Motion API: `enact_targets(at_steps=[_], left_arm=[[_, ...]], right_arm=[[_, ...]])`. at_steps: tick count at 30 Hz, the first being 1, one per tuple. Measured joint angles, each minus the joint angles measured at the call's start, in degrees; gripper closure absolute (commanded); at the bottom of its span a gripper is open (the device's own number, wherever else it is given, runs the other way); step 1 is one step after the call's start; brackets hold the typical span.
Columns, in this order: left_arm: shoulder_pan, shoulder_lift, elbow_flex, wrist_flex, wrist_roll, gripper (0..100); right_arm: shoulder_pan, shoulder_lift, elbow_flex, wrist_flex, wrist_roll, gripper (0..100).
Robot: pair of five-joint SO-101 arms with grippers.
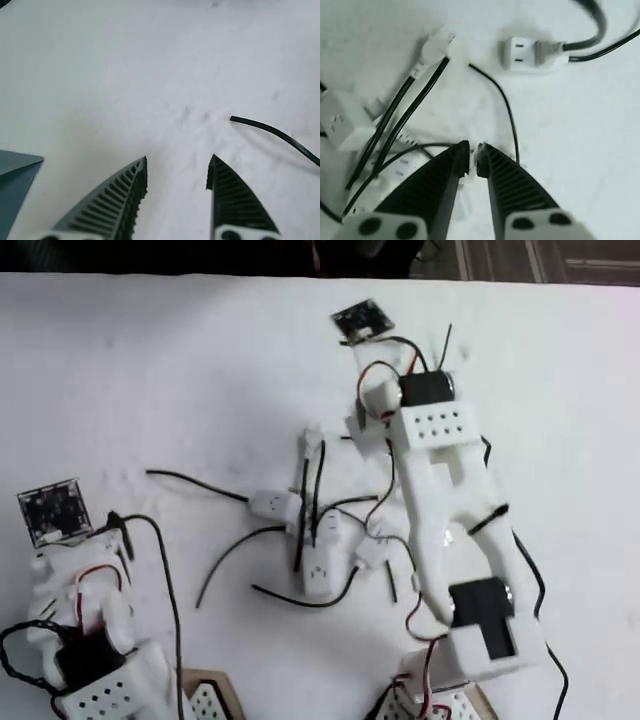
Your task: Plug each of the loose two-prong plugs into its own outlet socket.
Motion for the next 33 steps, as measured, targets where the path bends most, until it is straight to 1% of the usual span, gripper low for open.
enact_targets(at_steps=[3,5,6,9,11,13,17,20,24,27,29,33], left_arm=[[1.85,0.0,0.0,-1.41,0.0,83],[2.99,0.0,0.0,-2.73,-0.7,86],[3.69,0.0,0.0,-3.34,-1.58,87],[7.91,0.0,0.0,-4.4,-7.65,88],[11.25,0.0,0.0,-4.48,-11.25,88],[13.89,0.0,0.0,-4.48,-12.75,88],[18.64,0.0,0.0,-4.48,-16.35,88],[21.71,0.0,-0.7,-2.46,-19.43,88],[22.68,0.0,-4.13,-0.26,-20.31,85],[23.03,0.0,-5.98,0.09,-20.4,83],[23.03,0.09,-7.03,0.09,-20.4,83],[24.0,8.18,-11.34,0.09,-22.33,83]], right_arm=[[-0.7,-2.37,0.0,7.65,0.0,98.0],[-1.67,-3.25,0.0,10.73,0.0,98.1],[-2.02,-3.6,0.0,11.6,0.0,98.1],[-1.93,-4.57,3.08,11.96,0.0,98.1],[-1.85,-4.92,6.77,9.93,0.0,98.1],[-1.93,-5.45,11.52,6.42,0.0,98.1],[-1.32,-7.38,19.78,-1.76,-2.9,98.1],[0.53,-9.76,21.8,-5.01,-5.1,98.1],[4.92,-11.34,21.8,-7.38,-9.58,98.0],[7.91,-11.43,21.89,-8.35,-11.52,98.0],[8.44,-11.43,21.89,-8.35,-11.78,98.0],[8.09,-10.29,22.07,-8.53,-11.96,98.0]])
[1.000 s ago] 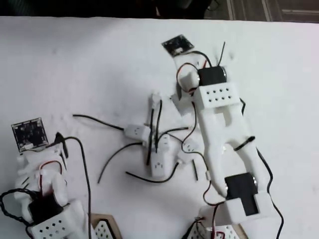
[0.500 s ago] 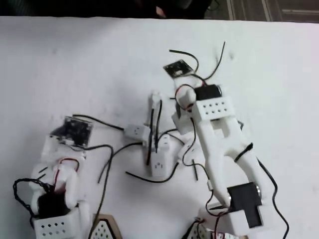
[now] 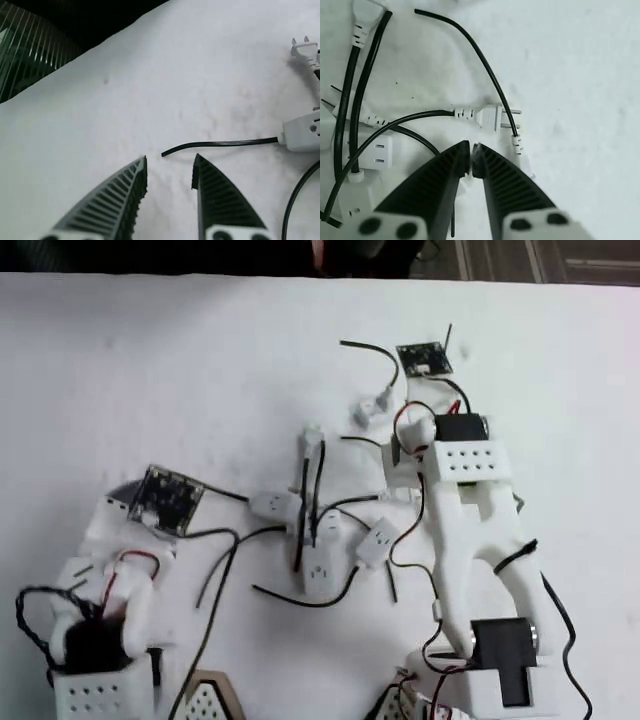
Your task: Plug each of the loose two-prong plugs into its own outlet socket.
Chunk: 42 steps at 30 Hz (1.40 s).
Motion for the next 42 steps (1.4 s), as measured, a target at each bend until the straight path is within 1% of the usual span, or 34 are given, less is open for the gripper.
enact_targets(at_steps=[4,7,8,11,13,15,17,26,31,36,39,42], left_arm=[[0.88,13.19,-6.95,0.0,-1.58,83],[2.9,22.33,-11.52,0.0,-7.3,83],[3.69,25.32,-12.57,0.0,-9.49,81],[6.77,32.97,-14.59,0.0,-15.12,73],[9.32,37.36,-15.03,0.0,-16.79,72],[12.04,40.7,-15.12,-0.18,-16.79,72],[14.68,42.99,-15.12,-2.02,-15.65,72],[20.84,50.64,-15.12,-10.2,-11.52,72],[22.24,60.31,-15.12,-17.23,-11.34,72],[22.24,70.68,-15.38,-26.11,-6.42,72],[22.24,71.56,-16.26,-28.13,-3.96,72],[22.24,71.82,-16.26,-28.48,-3.52,72]], right_arm=[[0.18,0.79,0.09,-1.05,0.0,98.0],[0.44,1.23,0.09,-1.05,0.0,98.0],[0.62,1.23,0.09,-1.05,0.0,98.0],[0.53,1.23,0.09,-1.05,0.0,98.0],[0.44,1.23,0.09,-1.05,0.0,98.0],[0.62,1.23,0.09,-1.05,0.0,98.0],[0.62,1.23,0.09,-1.05,0.0,98.0],[0.62,1.23,0.09,-1.05,0.0,98.0],[0.62,1.23,0.09,-1.05,0.0,98.0],[0.62,1.23,0.09,-1.05,0.0,98.0],[0.62,1.23,0.09,-1.05,0.0,98.0],[0.62,1.23,0.09,-1.05,0.0,98.0]])
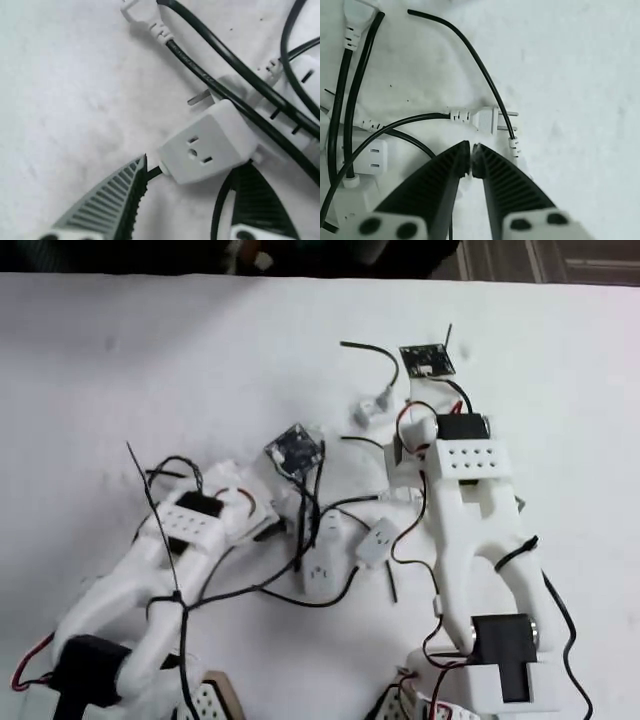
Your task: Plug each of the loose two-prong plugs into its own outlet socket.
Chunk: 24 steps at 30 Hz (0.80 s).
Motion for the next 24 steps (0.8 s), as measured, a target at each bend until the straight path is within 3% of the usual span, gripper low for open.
enact_targets(at_steps=[7,16,24], left_arm=[[1.93,0.18,0.0,0.0,0.53,73],[2.99,4.4,-1.05,-6.68,0.53,82],[2.99,8.0,-6.15,-2.81,0.53,96]], right_arm=[[0.0,0.0,0.0,0.0,0.0,98.0],[0.0,0.0,0.0,0.0,0.0,98.0],[0.0,0.0,0.97,0.0,0.0,98.0]])
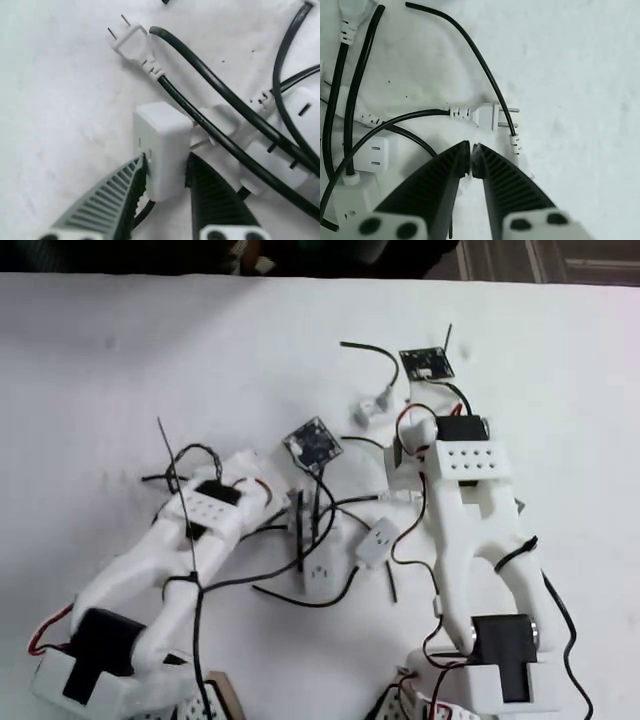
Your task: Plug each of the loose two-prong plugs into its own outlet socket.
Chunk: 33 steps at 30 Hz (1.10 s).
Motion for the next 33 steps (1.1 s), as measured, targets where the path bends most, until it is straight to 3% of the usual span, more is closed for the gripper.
enact_targets(at_steps=[6,18,25,33], left_arm=[[-0.62,-0.88,-0.44,0.44,0.0,98],[-8.18,-6.59,-3.52,4.48,0.0,97],[-15.3,0.0,-10.73,4.48,0.0,73],[-20.4,11.08,-17.49,4.48,0.18,77]], right_arm=[[0.0,0.0,0.0,0.0,0.0,98.0],[0.0,0.0,0.0,-1.05,0.0,98.0],[0.0,0.0,0.0,-1.14,0.0,98.0],[0.0,0.0,0.0,-1.14,0.0,98.0]])
